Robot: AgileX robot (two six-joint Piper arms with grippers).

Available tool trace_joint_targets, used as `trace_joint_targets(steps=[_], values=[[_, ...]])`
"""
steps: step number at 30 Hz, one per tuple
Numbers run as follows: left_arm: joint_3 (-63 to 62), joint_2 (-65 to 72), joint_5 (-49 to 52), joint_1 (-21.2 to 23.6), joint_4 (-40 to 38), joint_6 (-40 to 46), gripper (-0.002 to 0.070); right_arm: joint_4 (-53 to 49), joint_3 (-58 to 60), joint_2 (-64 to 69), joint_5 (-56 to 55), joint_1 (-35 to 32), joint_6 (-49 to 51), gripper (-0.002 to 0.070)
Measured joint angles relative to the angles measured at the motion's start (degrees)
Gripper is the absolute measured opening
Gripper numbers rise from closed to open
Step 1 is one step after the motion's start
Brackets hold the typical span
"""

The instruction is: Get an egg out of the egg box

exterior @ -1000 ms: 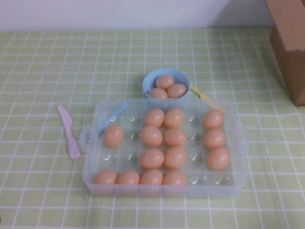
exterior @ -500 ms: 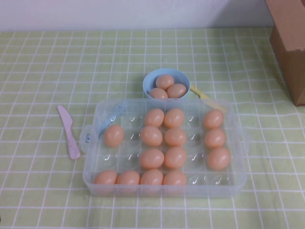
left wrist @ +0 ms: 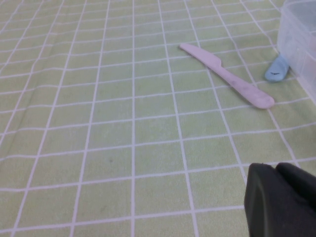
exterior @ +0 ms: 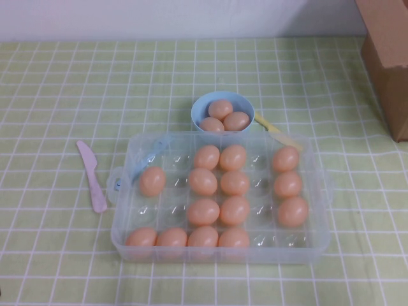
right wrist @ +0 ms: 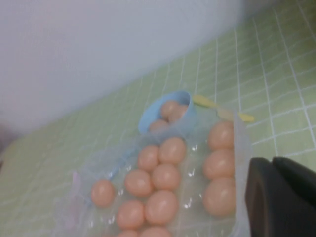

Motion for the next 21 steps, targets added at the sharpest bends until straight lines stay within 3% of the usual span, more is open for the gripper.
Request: trace_joint_targets(steps=[5,11,15,21], values=[[0.0,0.0,0.0,0.0,0.0,0.0,-0.0004,-9.0,-15.5,16.3,13.4,0.0,-2.5,-0.0017],[0.0,0.0,0.0,0.0,0.0,0.0,-0.0004,-11.9,-31.1,36.2,30.4,0.0,-12.8,-0.0017],[0.0,0.0,0.0,0.0,0.0,0.0,-0.0004,-14.0,-36.1,46.1,32.2,0.6,-15.5,-0.0017],[0.0,0.0,0.0,0.0,0.0,0.0,-0.0004,-20.9,-44.8,61.6,30.4,9.0,-15.9,-0.0017]])
